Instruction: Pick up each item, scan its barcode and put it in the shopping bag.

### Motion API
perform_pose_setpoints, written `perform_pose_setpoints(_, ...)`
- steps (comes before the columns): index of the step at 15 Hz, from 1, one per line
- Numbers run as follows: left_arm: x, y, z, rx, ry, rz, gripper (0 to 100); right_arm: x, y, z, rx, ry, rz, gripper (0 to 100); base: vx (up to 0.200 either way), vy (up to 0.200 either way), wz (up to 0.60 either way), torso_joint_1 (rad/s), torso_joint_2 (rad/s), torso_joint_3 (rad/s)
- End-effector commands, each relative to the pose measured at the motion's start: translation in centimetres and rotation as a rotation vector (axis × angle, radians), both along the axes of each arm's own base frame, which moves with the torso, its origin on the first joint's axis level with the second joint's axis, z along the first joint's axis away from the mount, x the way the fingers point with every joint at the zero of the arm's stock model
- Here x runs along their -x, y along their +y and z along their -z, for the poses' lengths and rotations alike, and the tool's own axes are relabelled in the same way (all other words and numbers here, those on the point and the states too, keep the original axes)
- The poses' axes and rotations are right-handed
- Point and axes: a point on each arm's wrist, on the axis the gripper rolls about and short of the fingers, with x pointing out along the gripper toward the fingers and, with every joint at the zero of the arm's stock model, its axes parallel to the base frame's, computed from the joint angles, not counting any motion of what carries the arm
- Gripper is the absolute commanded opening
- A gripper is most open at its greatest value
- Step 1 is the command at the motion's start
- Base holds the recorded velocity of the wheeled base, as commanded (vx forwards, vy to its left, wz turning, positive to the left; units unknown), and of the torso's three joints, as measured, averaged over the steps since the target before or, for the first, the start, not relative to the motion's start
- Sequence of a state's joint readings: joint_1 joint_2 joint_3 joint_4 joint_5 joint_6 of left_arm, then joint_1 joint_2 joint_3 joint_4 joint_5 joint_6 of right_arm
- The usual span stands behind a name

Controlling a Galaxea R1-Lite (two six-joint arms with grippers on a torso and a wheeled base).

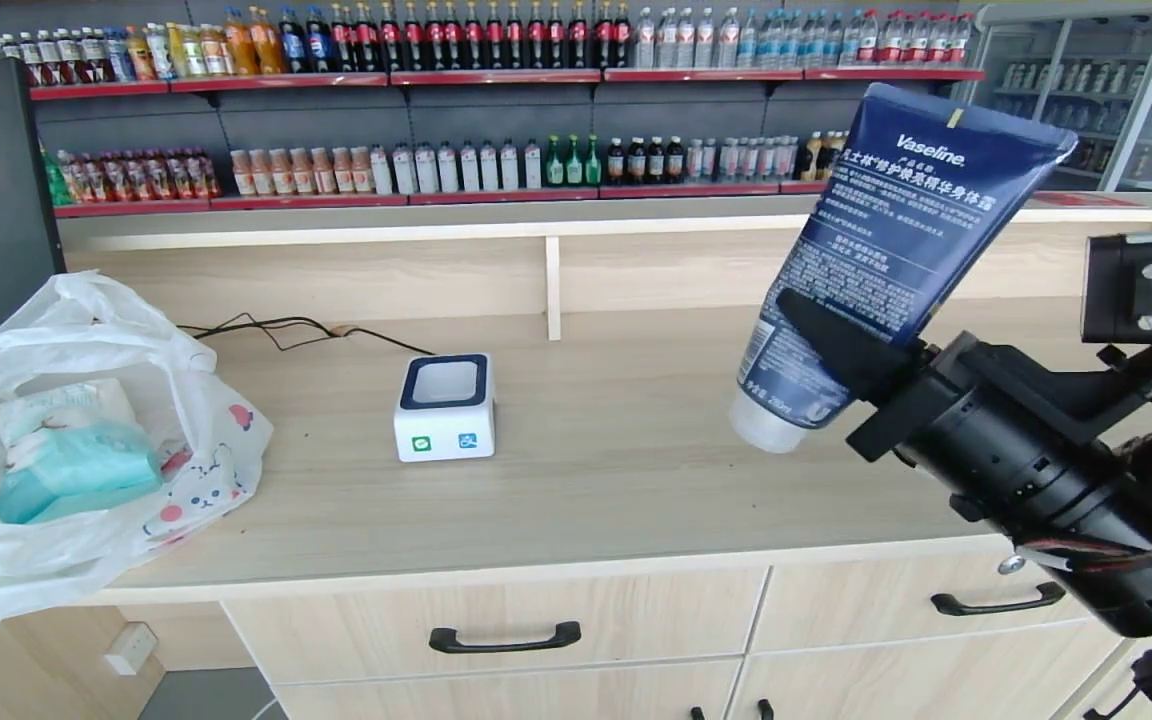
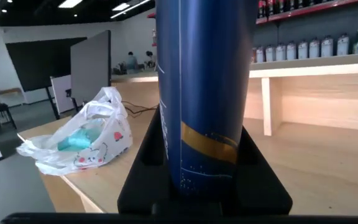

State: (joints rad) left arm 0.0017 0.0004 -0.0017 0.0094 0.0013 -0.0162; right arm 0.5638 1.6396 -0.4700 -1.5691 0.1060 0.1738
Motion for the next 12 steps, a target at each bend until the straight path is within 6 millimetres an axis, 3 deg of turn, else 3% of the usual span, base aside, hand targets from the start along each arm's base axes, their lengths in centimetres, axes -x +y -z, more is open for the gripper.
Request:
perform_pose_setpoints(1, -0.01, 0.00, 0.00, 0.001, 0.001, 0.000, 100, -3.32, -2.66, 2.50, 0.116, 0.036, 0.186, 0, 0.000, 0.000, 0.00, 0.000, 0.00, 0.000)
perform_pose_setpoints(9, -0.01, 0.00, 0.00, 0.001, 0.001, 0.000, 100, -3.34, -3.25, 3.20, 0.138, 0.059, 0.212, 0, 0.000, 0.000, 0.00, 0.000, 0.00, 0.000)
perform_pose_setpoints(12, -0.01, 0.00, 0.00, 0.001, 0.001, 0.000, 100, -3.35, -3.38, 3.27, 0.140, 0.062, 0.217, 0, 0.000, 0.200, 0.00, 0.002, 0.00, 0.002)
